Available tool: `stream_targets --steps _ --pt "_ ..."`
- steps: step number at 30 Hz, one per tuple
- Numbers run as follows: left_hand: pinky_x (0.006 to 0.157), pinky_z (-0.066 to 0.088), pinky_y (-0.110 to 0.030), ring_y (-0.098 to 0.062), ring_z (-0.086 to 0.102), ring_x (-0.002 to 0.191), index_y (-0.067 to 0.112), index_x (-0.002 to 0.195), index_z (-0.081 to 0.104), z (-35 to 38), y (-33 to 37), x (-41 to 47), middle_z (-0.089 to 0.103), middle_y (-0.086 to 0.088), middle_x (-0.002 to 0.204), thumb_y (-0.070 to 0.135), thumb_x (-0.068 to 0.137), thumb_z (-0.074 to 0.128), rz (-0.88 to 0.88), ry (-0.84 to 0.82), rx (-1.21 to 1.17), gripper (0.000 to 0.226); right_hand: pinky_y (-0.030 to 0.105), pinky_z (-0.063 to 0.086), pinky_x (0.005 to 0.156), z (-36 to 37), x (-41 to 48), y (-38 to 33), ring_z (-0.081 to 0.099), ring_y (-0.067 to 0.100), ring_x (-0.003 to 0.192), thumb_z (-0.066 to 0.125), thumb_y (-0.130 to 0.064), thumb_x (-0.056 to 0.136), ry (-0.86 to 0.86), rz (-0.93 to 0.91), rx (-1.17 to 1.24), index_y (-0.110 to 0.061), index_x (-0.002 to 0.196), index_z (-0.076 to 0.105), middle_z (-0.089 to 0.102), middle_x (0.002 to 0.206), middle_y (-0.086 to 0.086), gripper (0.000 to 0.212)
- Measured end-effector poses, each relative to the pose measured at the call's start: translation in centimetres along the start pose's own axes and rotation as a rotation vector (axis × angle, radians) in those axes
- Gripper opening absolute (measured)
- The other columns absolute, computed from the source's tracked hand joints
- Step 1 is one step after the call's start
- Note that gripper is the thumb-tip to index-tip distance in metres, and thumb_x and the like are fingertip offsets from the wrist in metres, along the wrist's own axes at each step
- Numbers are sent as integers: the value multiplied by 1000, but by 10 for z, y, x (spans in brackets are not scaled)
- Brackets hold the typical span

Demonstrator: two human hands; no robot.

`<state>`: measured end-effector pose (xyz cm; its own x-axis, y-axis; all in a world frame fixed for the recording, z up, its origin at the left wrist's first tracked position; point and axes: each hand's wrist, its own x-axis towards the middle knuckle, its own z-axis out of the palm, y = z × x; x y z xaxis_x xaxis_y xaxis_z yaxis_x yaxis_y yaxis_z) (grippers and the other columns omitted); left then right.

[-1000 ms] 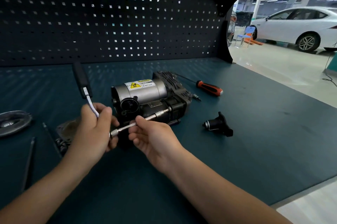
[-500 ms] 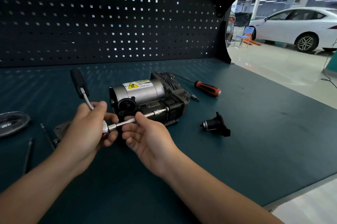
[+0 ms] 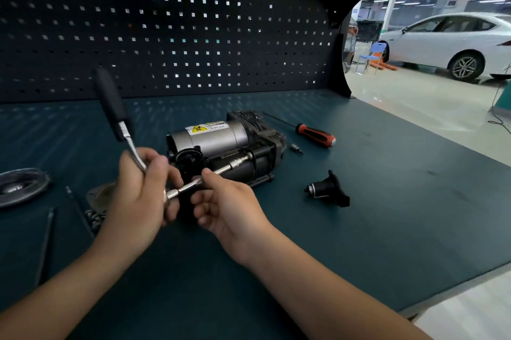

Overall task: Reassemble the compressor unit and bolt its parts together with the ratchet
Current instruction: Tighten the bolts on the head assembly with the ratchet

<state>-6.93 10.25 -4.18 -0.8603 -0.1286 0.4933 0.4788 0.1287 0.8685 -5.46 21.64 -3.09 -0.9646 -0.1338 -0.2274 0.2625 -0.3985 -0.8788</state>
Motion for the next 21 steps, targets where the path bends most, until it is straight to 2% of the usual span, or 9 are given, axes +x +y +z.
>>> stream_targets --steps 2,4,6,9,11,14,16,18,21 --pt "32 28 -14 -5 37 30 28 82 34 -2 0 8 53 -4 73 22 100 34 -147 50 -80 20 12 36 39 0 0 0 46 2 36 47 -18 97 -8 -15 8 -12 74 55 54 44 -7 25" --pt "33 31 -15 -3 39 31 28 83 33 -5 -1 7 53 -5 74 19 99 35 -69 -2 44 19 12 37 41 2 0 0 47 1 37 49 -14 96 1 -18 20 -11 71 55 54 45 -7 26" --pt "42 38 -16 -5 48 40 25 89 39 -12 -1 1 54 -4 72 25 96 42 192 -123 252 7 13 38 42 3 0 1 48 2 38 49 -13 96 13 -26 36 -11 69 55 54 45 -6 27" --pt "55 40 -22 -13 51 65 15 94 44 -29 -5 8 51 1 90 35 91 37 752 -384 821 21 20 40 52 4 -1 3 48 8 45 50 -13 95 19 -24 69 -10 66 55 54 45 -3 30" --pt "54 41 -24 -15 46 70 18 92 40 -33 -9 8 45 4 96 38 97 30 898 -475 914 23 23 39 54 3 -1 3 48 10 46 51 -16 95 25 -3 46 -10 65 54 53 43 -3 31" --pt "56 48 -29 -7 55 64 17 95 49 -26 -4 -1 54 6 80 43 87 38 537 -345 628 29 15 40 42 2 -3 0 48 6 37 50 -20 96 9 -4 -44 -10 72 53 54 43 -4 26" --pt "52 43 -19 -2 53 53 28 92 48 -20 0 -2 54 6 65 45 86 40 368 -247 416 21 14 40 39 3 -4 -3 49 5 36 51 -26 95 -9 -7 -87 -10 76 55 57 45 -3 26" --pt "44 40 -14 -3 49 42 38 89 43 -14 6 0 60 2 70 41 93 49 230 -211 192 7 14 41 40 6 -4 -4 51 5 38 50 -29 95 -34 -10 -113 -9 78 57 59 48 -2 28" --pt "37 39 -15 -3 48 39 31 89 45 -12 11 2 68 11 74 28 96 38 -53 -145 -56 10 14 42 41 12 -2 -6 52 6 38 46 -23 98 -34 1 -63 -4 77 56 58 48 0 30"
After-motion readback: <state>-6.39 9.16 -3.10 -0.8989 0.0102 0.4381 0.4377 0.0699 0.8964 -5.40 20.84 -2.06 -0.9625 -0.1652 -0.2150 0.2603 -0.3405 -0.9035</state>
